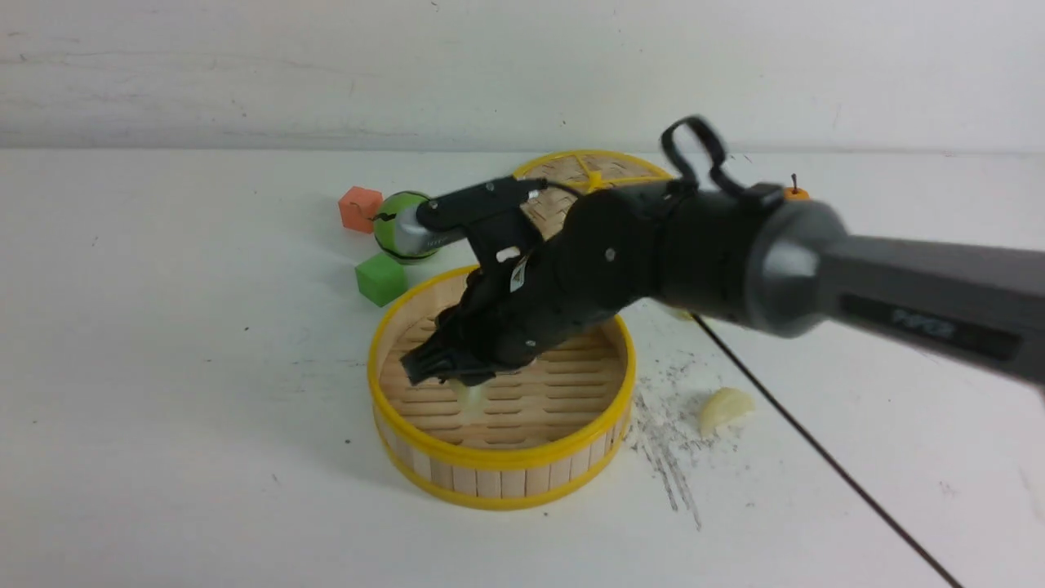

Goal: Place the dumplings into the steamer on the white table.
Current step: 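Place the dumpling in the bamboo steamer basket with the right gripper, then reach for and grasp a dumpling lying on the table beside the steamer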

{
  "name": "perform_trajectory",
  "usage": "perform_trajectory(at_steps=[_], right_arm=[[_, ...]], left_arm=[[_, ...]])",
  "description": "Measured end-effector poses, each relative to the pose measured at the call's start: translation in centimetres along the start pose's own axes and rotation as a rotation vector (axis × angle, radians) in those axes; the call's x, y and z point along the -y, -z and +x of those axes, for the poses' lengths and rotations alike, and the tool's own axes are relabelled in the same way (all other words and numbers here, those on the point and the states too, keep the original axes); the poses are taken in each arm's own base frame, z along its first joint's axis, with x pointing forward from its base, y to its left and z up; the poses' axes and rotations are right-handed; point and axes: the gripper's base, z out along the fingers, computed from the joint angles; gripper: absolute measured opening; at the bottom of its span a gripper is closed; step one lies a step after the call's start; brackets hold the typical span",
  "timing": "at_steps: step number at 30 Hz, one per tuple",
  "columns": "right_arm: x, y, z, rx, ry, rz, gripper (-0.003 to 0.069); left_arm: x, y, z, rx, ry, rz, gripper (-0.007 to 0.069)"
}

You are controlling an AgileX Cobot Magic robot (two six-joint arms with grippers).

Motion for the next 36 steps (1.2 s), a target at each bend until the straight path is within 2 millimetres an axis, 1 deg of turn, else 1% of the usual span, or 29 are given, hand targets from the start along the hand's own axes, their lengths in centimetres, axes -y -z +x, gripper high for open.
perform_trajectory(at_steps=[2,4,8,10,12,13,15,16,18,19,20,21,22,23,24,25,27,28,29,32,34,36], right_arm=[[0.5,-1.8,0.7,-0.030,-0.028,0.009,0.0191],[0.8,-2.9,1.2,-0.036,-0.048,0.015,0.0197],[0.7,-2.9,1.0,-0.030,-0.095,0.015,0.0306],[0.7,-2.3,0.7,-0.020,-0.103,0.015,0.0395],[0.6,-1.0,-0.1,0.006,-0.097,0.015,0.0463],[0.5,0.1,-0.8,0.026,-0.087,0.017,0.0488],[0.6,2.5,-1.9,0.060,-0.077,0.020,0.0513],[0.8,4.7,-2.7,0.078,-0.069,0.029,0.0521],[1.8,8.3,-3.9,0.102,-0.060,0.059,0.0523],[2.9,10.2,-4.1,0.107,-0.074,0.092,0.0519],[3.6,10.8,-4.1,0.105,-0.089,0.112,0.0516],[5.1,12.0,-3.6,0.094,-0.131,0.155,0.0507],[5.9,12.5,-3.0,0.077,-0.158,0.178,0.0502],[7.3,12.8,-2.1,0.056,-0.202,0.215,0.0496],[9.2,12.8,-0.4,0.019,-0.275,0.269,0.0486],[10.6,12.4,1.3,-0.013,-0.341,0.308,0.0482],[13.0,11.1,5.5,-0.073,-0.490,0.374,0.0477],[13.7,10.5,7.2,-0.080,-0.554,0.391,0.0476],[13.9,10.3,7.8,-0.079,-0.572,0.398,0.0475],[14.7,9.0,10.6,-0.003,-0.702,0.400,0.0474],[14.9,8.4,10.8,0.068,-0.749,0.384,0.0474],[15.2,7.6,10.4,0.157,-0.780,0.358,0.0474]], left_arm=[[0.0,0.0,0.0,0.001,0.000,0.001,0.0094],[0.0,0.0,0.0,0.001,0.001,0.001,0.0098],[0.0,0.0,0.0,0.001,0.002,0.001,0.0101],[0.0,0.0,0.0,0.001,0.002,0.001,0.0101],[0.0,0.0,0.0,0.001,0.002,0.001,0.0103],[0.0,0.0,0.0,0.001,0.002,0.001,0.0104],[0.0,0.0,0.0,0.001,0.002,0.001,0.0107],[0.0,0.0,0.0,0.001,0.002,0.001,0.0109],[0.0,0.0,0.0,0.001,0.002,0.001,0.0111],[0.0,0.0,0.0,0.001,0.002,0.001,0.0112],[0.0,0.0,0.0,0.002,0.002,0.001,0.0112],[0.0,0.0,0.0,0.003,0.003,0.001,0.0112],[0.0,0.0,0.0,0.003,0.003,0.001,0.0112],[0.0,0.0,0.0,0.003,0.002,0.001,0.0112],[0.0,0.0,0.0,0.003,0.002,0.001,0.0112],[0.0,0.0,0.0,0.003,0.002,0.001,0.0113],[0.0,0.0,0.0,0.004,0.002,0.002,0.0116],[0.0,0.0,0.0,0.004,0.002,0.002,0.0118],[0.0,0.0,0.0,0.004,0.002,0.002,0.0119],[0.0,0.0,0.0,0.006,-0.001,0.001,0.0122],[0.0,0.0,-0.1,0.008,-0.004,0.000,0.0122],[0.0,0.0,-0.1,0.011,-0.011,-0.003,0.0124]])
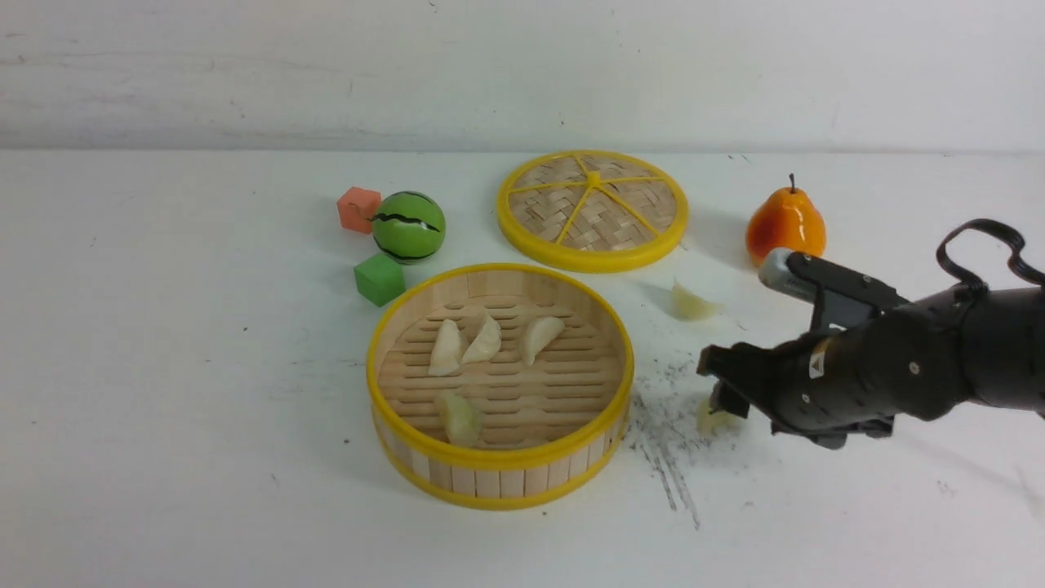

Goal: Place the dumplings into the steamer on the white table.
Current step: 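Reach for and grasp a dumpling lying on the table beside the steamer, then place the dumpling in the bamboo steamer basket with the right gripper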

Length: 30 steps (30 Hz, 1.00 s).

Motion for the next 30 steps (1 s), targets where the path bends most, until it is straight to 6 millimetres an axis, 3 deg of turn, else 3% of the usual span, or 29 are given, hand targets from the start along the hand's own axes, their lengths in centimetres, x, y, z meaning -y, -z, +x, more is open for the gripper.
perform_trajectory(at_steps=[4,9,14,18,21,30], right_arm=[[0.0,-2.2,0.0,0.017,0.011,-0.013,0.0474],[-0.4,-3.4,-0.5,0.040,0.129,-0.028,0.0461],[-0.4,-3.5,-0.6,0.032,0.232,-0.015,0.0290],[-0.5,-2.3,-0.8,0.010,0.246,0.020,0.0219],[-0.5,-1.1,-1.0,-0.008,0.257,0.050,0.0216],[-2.7,5.7,-3.0,0.101,0.316,-0.022,0.0214]], left_arm=[[0.0,0.0,0.0,0.003,-0.005,-0.002,0.0127],[0.0,0.0,0.0,0.003,-0.006,-0.002,0.0131],[0.0,0.0,0.0,0.004,-0.006,-0.002,0.0133],[0.0,0.0,0.0,0.004,-0.008,-0.003,0.0138],[0.0,0.0,0.0,0.005,-0.009,-0.003,0.0141],[0.0,0.0,-0.1,0.006,-0.011,-0.004,0.0146]])
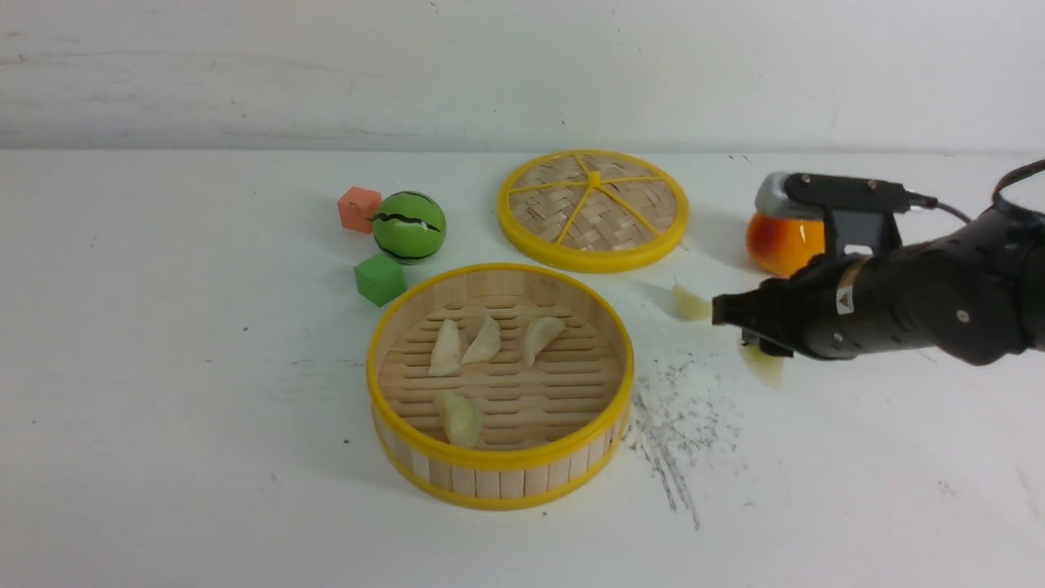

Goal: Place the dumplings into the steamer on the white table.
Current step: 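Place the dumpling in the bamboo steamer basket with the right gripper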

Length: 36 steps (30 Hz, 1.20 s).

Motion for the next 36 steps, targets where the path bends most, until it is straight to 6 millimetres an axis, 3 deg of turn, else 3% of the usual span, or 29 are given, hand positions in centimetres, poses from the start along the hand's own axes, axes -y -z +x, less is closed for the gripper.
perform_trajectory(at_steps=[4,5,6,7,10,13,17,20,24,28,30,33,34,36], right_arm=[[-3.9,2.0,-0.4,0.033,0.025,-0.104,0.0211],[-4.1,2.0,-0.3,0.031,0.029,-0.109,0.0211],[-6.6,2.2,0.0,0.040,0.066,-0.170,0.0211],[-7.7,2.2,0.1,0.047,0.082,-0.199,0.0211],[-11.0,0.5,1.1,0.054,0.128,-0.278,0.0209],[-12.5,-2.1,2.2,0.032,0.132,-0.298,0.0207],[-12.6,-6.6,4.5,-0.056,0.080,-0.258,0.0201],[-12.7,-7.6,5.5,-0.087,0.072,-0.247,0.0201],[-13.2,-7.4,5.5,-0.084,0.075,-0.257,0.0228],[-13.4,-6.4,4.8,-0.066,0.073,-0.270,0.0355],[-13.4,-4.9,3.8,-0.047,0.108,-0.266,0.0443],[-13.0,-2.4,1.7,-0.037,0.205,-0.214,0.0492],[-13.0,-2.4,1.6,-0.034,0.215,-0.212,0.0494],[-11.2,-0.3,-1.3,-0.061,0.347,-0.081,0.0503]], left_arm=[[0.0,0.0,0.0,0.000,0.000,0.000,0.0146],[0.0,0.0,0.0,0.000,0.000,0.000,0.0146],[0.0,0.0,0.0,0.000,0.000,0.000,0.0146],[0.0,0.0,0.0,0.000,0.000,0.000,0.0146],[0.0,0.0,0.0,0.000,-0.001,0.000,0.0146],[0.0,0.0,0.0,0.000,-0.001,0.000,0.0150],[0.0,0.0,0.0,0.000,-0.001,0.000,0.0154],[0.0,0.0,0.0,0.000,-0.001,0.000,0.0155],[0.0,0.0,0.0,0.000,-0.001,0.000,0.0160],[0.0,0.0,0.0,0.000,-0.001,0.000,0.0164],[0.0,0.0,0.0,0.000,-0.001,0.000,0.0165],[0.0,0.0,0.0,0.000,-0.001,0.000,0.0166],[0.0,0.0,0.0,0.000,-0.001,0.000,0.0166],[0.0,0.0,0.0,-0.002,0.006,0.002,0.0168]])
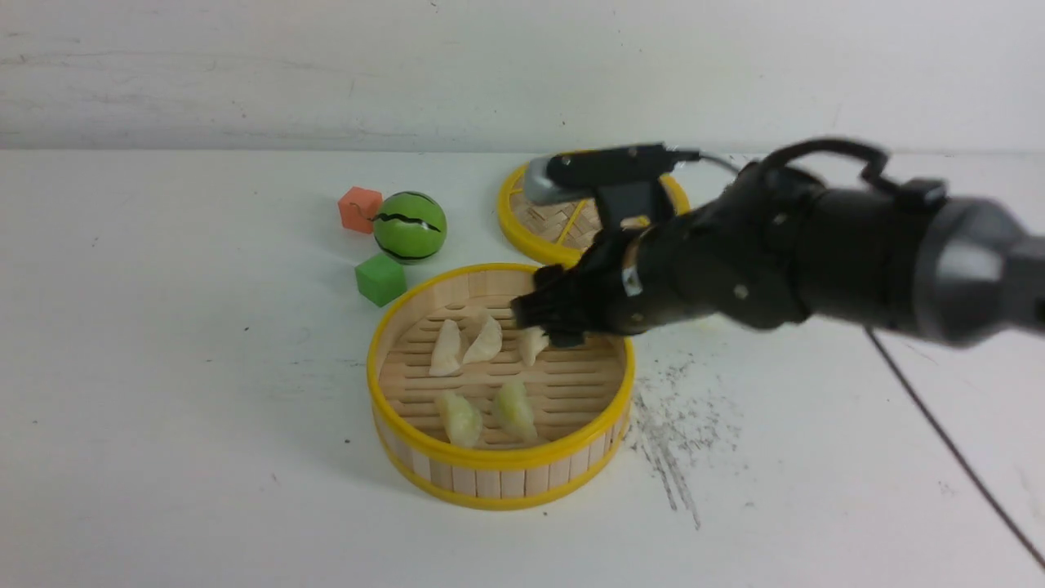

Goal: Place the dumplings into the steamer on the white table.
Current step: 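Place the dumpling in the bamboo steamer basket with the right gripper, then reach for and grasp a dumpling lying on the table beside the steamer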

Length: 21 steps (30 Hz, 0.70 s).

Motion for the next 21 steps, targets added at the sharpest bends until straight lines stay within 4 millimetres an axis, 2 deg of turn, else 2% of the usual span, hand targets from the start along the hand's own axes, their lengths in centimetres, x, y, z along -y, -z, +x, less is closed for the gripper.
perform_trajectory(at_steps=[2,5,9,10,15,18,19,21], right_arm=[[2.4,0.7,-1.0,-0.066,0.089,0.088,0.0498],[5.8,0.2,-1.8,-0.183,0.148,0.148,0.0477],[9.0,-2.7,-2.0,-0.302,0.142,0.098,0.0438],[10.0,-4.3,-2.3,-0.312,0.129,0.062,0.0424],[12.6,-9.3,-3.0,-0.268,0.108,0.014,0.0404],[13.2,-10.8,-3.4,-0.233,0.106,0.019,0.0403],[13.5,-12.3,-3.6,-0.202,0.106,0.026,0.0402],[13.7,-13.2,-3.6,-0.189,0.106,0.030,0.0401]], left_arm=[[0.0,0.0,0.0,-0.001,0.002,0.001,0.0171],[0.0,0.0,0.0,-0.001,0.002,0.001,0.0174],[0.0,0.0,0.0,0.002,-0.001,0.001,0.0175],[0.0,0.0,0.0,0.005,-0.006,0.000,0.0175],[0.0,-0.1,0.0,0.005,-0.014,-0.003,0.0175],[0.0,-0.1,0.2,0.003,-0.017,-0.003,0.0175],[0.0,-0.2,0.3,0.001,-0.025,-0.006,0.0175],[-0.1,-0.2,0.3,0.000,-0.026,-0.007,0.0175]])
